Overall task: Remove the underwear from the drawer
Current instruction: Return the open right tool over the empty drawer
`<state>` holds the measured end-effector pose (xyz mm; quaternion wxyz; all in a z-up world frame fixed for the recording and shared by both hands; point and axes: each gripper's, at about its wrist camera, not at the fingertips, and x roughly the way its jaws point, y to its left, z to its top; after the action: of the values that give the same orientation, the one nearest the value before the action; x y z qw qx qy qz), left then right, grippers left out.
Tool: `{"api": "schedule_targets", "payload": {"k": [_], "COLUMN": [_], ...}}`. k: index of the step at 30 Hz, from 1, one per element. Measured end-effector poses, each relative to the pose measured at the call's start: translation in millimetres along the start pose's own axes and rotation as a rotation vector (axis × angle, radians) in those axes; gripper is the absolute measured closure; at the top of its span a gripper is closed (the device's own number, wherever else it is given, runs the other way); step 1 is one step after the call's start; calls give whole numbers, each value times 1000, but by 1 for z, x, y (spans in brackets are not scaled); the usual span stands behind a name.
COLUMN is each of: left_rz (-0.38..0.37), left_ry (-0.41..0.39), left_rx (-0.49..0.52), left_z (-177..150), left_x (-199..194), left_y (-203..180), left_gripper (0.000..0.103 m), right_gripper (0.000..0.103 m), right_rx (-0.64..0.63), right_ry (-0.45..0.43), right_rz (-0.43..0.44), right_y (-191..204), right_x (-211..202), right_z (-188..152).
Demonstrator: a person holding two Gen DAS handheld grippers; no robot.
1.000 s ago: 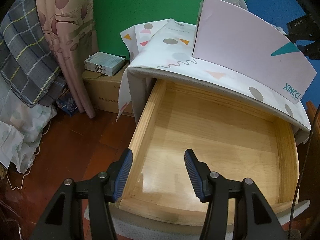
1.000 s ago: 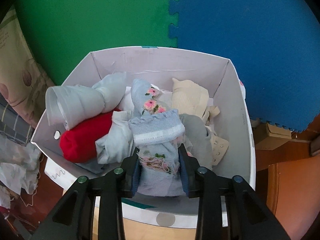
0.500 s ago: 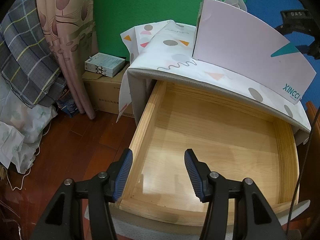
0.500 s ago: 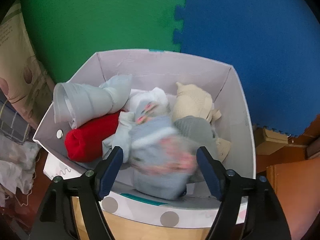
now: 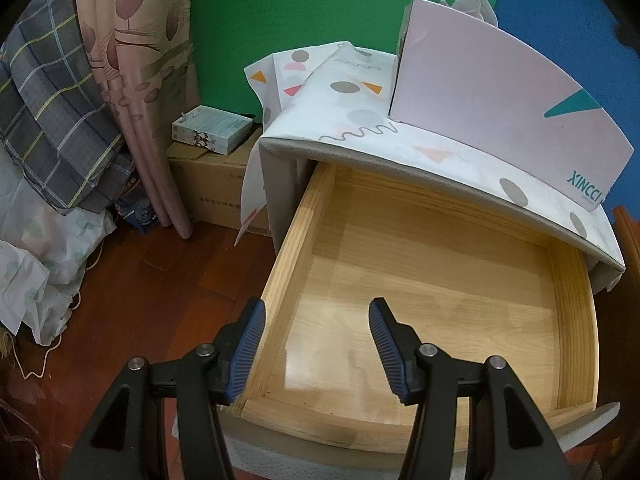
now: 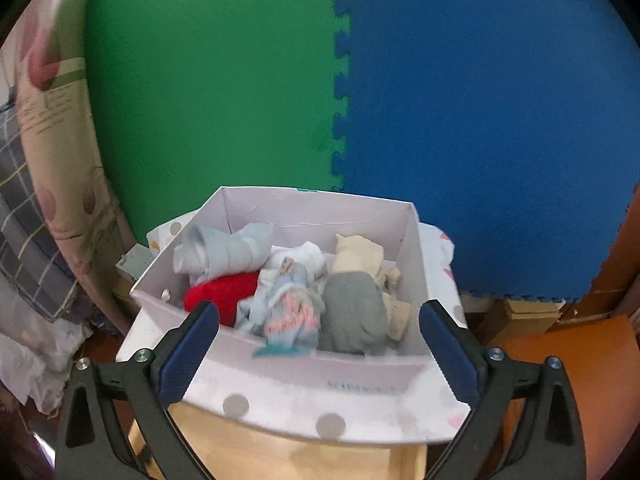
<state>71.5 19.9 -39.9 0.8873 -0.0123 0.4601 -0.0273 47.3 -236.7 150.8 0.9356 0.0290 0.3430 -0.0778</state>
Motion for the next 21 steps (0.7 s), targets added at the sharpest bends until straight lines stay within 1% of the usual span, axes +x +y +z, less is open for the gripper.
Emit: {"api": "schedule_targets", "payload": {"k": [3, 6, 8, 9, 12, 15, 17, 21], "left_rz": [6, 7, 16, 13, 16, 0, -7, -25], "left_ry": [3, 0, -5, -5, -1, 15, 5, -11], "left_rx": [11, 19, 25, 30, 52, 68, 82, 134], "left_z": [0, 0, -1, -1, -1, -3, -5, -15], "left_x": [0, -1, -2, -2, -3, -5, -10, -26], "left_y": [-2, -4, -6, -6, -10, -13, -15, -23], "left_gripper": [48, 48, 48, 48, 48, 48, 48, 48], "right_gripper": [1, 1, 1, 1, 1, 1, 1, 1], "right_rx": [12, 37, 68, 82, 114, 140, 156, 177], "right_ry": [-2, 23, 50, 79, 141, 180, 209, 248], "right_rz": [-3, -25, -32, -35, -49, -49, -41, -12], "right_y": [-3, -7, -12, -15, -21, -26, -29, -31], "right_x": [-22, -32, -35, -33, -26, -22, -21, -17], "right_z": [-33, -72, -101, -119, -158, -184, -199, -213]}}
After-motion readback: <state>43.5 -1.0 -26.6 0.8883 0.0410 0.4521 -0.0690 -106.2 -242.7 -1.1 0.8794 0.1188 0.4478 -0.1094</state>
